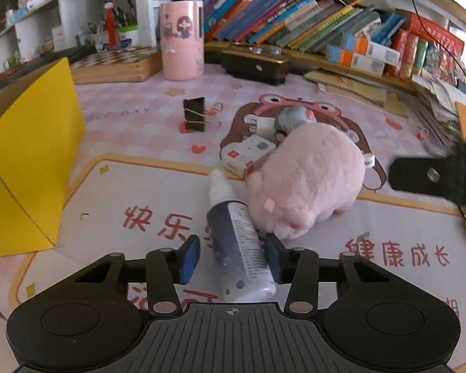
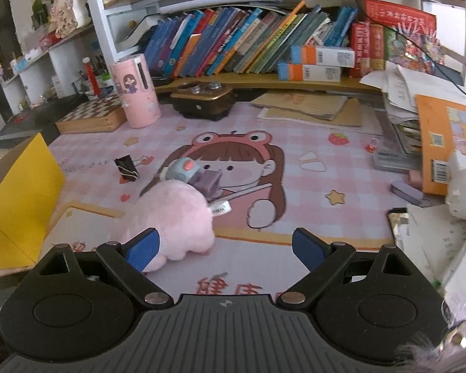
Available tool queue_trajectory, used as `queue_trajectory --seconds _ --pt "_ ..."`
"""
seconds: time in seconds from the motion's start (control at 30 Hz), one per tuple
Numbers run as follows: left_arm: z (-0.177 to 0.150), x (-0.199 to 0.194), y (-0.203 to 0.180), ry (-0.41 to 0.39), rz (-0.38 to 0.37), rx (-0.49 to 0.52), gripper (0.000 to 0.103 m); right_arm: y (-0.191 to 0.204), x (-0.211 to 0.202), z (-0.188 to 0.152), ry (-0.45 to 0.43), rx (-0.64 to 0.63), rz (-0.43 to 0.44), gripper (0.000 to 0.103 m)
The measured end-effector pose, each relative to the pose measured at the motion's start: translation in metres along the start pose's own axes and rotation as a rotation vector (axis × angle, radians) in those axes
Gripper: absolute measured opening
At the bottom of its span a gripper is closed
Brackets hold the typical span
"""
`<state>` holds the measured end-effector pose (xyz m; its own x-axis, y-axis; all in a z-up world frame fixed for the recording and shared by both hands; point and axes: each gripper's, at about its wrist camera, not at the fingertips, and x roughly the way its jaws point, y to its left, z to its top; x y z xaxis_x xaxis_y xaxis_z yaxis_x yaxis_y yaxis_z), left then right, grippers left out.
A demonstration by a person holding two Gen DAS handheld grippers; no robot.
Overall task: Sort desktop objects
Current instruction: 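Move the left tool onto the white spray bottle while the right tool approaches the pink plush pig, then close the left gripper on the spray bottle while the right gripper grasps the plush pig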
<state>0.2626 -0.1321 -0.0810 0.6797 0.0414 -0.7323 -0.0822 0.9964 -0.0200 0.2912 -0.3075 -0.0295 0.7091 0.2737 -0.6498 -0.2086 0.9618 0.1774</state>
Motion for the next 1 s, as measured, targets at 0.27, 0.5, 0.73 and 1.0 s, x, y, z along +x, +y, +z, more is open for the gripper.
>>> queue_trajectory --seconds 0.27,0.5,0.73,1.0 --pt "-0.006 0.000 0.000 0.013 0.003 0.048 0.031 0.013 0.017 0.004 0.033 -0.002 0.043 0.093" --pt "-0.010 -0.016 0.037 -0.006 -0.027 -0.085 0.031 0.023 0.036 0.011 0.064 0.001 0.082 0.100" --pt "-0.006 -0.033 0.078 -0.015 -0.036 -0.270 0.031 0.033 0.059 0.019 0.111 0.000 0.055 0.103" --pt "-0.002 -0.065 0.088 -0.092 -0.051 -0.273 0.031 0.043 0.097 0.022 0.177 0.011 0.047 0.103"
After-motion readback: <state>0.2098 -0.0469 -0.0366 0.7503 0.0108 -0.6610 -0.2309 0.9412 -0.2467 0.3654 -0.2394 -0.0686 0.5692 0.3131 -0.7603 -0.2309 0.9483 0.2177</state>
